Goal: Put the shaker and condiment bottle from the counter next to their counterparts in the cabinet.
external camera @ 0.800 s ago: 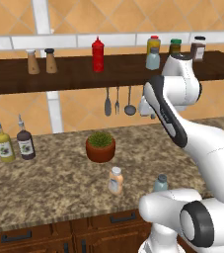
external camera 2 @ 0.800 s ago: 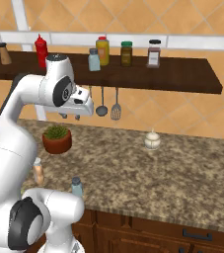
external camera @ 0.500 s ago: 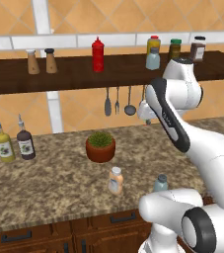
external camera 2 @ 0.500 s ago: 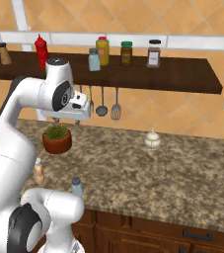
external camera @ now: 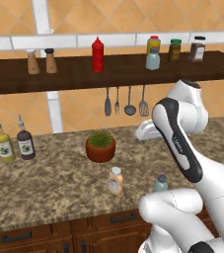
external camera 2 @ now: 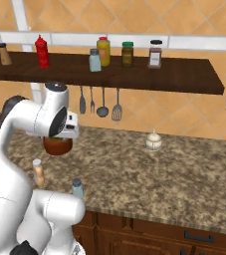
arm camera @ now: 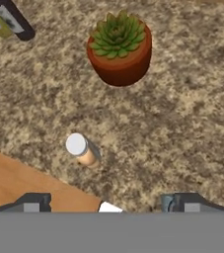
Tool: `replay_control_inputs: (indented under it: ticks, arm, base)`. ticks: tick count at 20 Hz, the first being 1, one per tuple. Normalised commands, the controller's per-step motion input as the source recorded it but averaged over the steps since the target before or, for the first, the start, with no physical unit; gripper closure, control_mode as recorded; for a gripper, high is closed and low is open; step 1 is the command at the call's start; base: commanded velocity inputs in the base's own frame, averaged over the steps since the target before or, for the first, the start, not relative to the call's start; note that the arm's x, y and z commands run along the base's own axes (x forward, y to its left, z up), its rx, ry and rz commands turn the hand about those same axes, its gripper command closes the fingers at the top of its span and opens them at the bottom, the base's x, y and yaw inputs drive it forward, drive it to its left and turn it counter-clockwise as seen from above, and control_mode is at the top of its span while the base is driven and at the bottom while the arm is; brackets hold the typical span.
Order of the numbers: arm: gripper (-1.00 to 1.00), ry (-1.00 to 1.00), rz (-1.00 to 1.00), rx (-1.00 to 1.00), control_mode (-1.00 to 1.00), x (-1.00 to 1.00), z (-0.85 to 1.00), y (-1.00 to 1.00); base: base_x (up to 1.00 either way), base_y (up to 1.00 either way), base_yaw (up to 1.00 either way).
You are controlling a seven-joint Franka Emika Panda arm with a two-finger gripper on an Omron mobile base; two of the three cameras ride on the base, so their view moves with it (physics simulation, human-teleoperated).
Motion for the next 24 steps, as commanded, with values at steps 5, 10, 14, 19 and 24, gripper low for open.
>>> replay_control_inputs:
  ticks: [5, 10, 14, 19, 24]
  arm:
    - [-1.00, 0.00, 0.18, 0.01, -1.00, -0.49, -0.43, 0.11]
    - [-1.00, -0.02, 0.12, 0.00, -1.00, -0.53, -0.34, 0.26]
    - [-1.00, 0.00, 0.06, 0.00, -1.00, -0.44, -0.45, 0.44]
    - [-1.00, 0.00, 0.06, 0.00, -1.00, -0.10, -0.30, 0.45]
    - [-1.00, 0.00, 0.02, 0.00, -1.00, 0.27, -0.26, 0.25]
  base:
    - [0.00, 0.00, 0.00]
    - [0.00, 0.00, 0.00]
    - [0.00, 0.00, 0.00]
    - [0.00, 0.00, 0.00]
    - [0.00, 0.00, 0.00]
